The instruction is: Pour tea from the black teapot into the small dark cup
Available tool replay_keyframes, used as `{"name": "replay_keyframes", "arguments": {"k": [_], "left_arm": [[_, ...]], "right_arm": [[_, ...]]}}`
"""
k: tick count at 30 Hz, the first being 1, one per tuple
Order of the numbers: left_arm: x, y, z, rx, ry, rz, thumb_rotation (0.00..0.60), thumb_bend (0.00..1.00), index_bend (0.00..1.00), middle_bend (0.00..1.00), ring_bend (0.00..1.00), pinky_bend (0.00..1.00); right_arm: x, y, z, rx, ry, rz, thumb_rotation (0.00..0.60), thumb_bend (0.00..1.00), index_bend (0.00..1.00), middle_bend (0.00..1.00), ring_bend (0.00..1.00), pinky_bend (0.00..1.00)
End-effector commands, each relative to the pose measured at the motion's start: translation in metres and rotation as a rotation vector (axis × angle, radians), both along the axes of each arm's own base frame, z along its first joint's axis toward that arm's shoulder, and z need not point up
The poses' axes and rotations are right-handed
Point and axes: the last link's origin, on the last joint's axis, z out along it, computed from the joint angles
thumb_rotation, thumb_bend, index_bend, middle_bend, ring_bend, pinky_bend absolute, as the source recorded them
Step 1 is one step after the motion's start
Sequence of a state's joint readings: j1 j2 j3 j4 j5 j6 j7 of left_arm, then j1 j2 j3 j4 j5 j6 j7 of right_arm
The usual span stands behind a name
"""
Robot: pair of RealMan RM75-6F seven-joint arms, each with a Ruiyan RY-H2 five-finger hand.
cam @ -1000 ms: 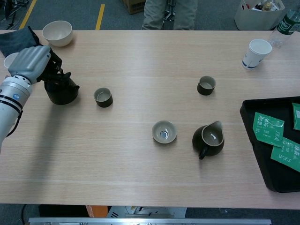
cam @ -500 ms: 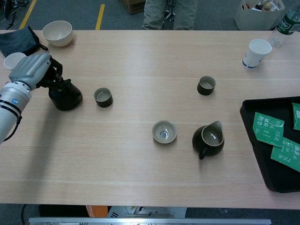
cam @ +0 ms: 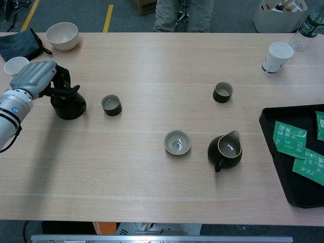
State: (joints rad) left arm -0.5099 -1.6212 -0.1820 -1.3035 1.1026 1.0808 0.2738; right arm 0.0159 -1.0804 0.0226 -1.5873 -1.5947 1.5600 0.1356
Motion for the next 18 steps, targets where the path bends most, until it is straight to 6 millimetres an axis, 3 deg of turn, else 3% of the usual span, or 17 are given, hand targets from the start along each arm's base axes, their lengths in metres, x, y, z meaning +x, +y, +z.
{"name": "replay_keyframes", "arguments": {"k": [1, 6, 12, 15, 18], "left_arm": [[0.002, -0.001, 0.003, -0.009, 0.000, -0.006, 0.291, 0.31, 0.51, 0.56, 0.37, 0.23], [0.007, -0.006, 0.010, -0.033, 0.011, -0.022, 0.235, 0.31, 0.36, 0.38, 0.19, 0.20], [0.018, -0.011, 0.024, -0.005, -0.033, -0.065, 0.233, 0.31, 0.25, 0.30, 0.16, 0.19], [0.021, -0.014, 0.032, 0.021, -0.063, -0.090, 0.255, 0.31, 0.23, 0.29, 0.16, 0.18], [0.022, -0.020, 0.040, 0.041, -0.074, -0.110, 0.313, 0.31, 0.23, 0.29, 0.16, 0.17]], "right_arm": [[0.000, 0.000, 0.000, -0.001, 0.000, 0.001, 0.600, 0.15, 0.33, 0.33, 0.22, 0.24], [0.000, -0.001, 0.000, -0.001, -0.002, 0.001, 0.600, 0.15, 0.33, 0.32, 0.22, 0.24], [-0.001, -0.002, -0.001, 0.005, -0.005, 0.002, 0.600, 0.15, 0.33, 0.33, 0.22, 0.24], [0.000, -0.003, -0.002, 0.009, -0.004, 0.006, 0.600, 0.15, 0.33, 0.33, 0.22, 0.23], [0.001, -0.005, -0.003, 0.015, -0.004, 0.011, 0.600, 0.15, 0.33, 0.33, 0.22, 0.23]]}}
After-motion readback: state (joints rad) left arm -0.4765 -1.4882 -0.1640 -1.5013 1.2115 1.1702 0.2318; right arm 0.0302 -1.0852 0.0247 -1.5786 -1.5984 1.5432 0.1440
